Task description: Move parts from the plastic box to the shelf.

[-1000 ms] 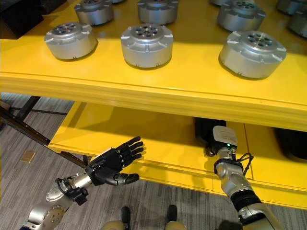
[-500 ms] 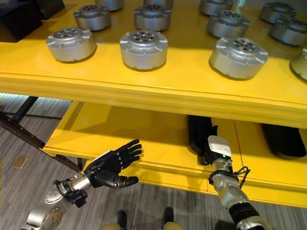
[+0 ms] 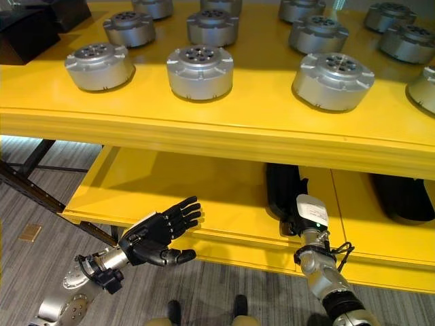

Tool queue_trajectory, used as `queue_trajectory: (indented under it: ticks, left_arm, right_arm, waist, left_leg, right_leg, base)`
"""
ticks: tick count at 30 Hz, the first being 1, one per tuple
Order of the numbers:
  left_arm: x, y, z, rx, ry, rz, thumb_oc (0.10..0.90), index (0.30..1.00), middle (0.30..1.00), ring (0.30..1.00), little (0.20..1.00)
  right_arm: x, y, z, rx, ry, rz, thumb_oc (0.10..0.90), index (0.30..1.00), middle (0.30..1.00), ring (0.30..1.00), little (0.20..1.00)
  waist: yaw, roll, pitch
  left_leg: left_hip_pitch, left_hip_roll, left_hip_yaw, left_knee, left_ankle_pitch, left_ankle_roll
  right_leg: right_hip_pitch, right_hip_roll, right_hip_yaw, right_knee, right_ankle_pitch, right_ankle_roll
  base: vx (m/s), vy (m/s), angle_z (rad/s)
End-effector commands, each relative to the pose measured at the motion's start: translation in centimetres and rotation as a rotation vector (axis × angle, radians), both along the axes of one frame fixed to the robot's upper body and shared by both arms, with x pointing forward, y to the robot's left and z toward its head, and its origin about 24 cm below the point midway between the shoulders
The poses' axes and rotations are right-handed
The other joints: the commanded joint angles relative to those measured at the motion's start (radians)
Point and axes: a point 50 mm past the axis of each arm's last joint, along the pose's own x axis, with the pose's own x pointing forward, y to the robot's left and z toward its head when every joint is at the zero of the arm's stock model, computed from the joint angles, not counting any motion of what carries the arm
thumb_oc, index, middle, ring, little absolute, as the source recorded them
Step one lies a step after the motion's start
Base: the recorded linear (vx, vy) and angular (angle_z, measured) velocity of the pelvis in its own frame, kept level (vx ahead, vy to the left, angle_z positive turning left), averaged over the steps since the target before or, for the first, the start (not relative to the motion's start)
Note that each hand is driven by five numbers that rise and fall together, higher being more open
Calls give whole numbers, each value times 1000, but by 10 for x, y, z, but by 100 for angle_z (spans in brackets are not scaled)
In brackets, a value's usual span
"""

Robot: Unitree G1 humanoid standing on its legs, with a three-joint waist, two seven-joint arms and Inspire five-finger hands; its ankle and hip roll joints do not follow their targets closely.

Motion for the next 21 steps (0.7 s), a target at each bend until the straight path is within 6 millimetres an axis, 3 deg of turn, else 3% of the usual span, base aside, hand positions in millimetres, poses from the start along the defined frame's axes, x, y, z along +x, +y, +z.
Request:
queue_trajectory:
  ticks: [1, 21]
  left_arm:
    - [5, -16, 40, -123, -229, -55, 900, 1000, 1000, 1000, 1000]
    - [2, -16, 41, -145, -215, -67, 900, 1000, 1000, 1000, 1000]
  right_arm:
    - [11, -8, 23, -38, -117, 11, 900, 1000, 1000, 1000, 1000]
    - [19, 5, 52, -173, -189, 169, 900, 1000, 1000, 1000, 1000]
  waist:
    - [2, 7, -26]
    - [-4, 8, -37]
  left_leg:
    - [3, -6, -43, 19, -117, 33]
    - [11, -6, -41, 23, -120, 31]
  right_leg:
    - [13, 0, -41, 95, -190, 4]
    - [18, -3, -38, 97, -194, 5]
  base:
    - [0, 0, 0]
    - [0, 0, 0]
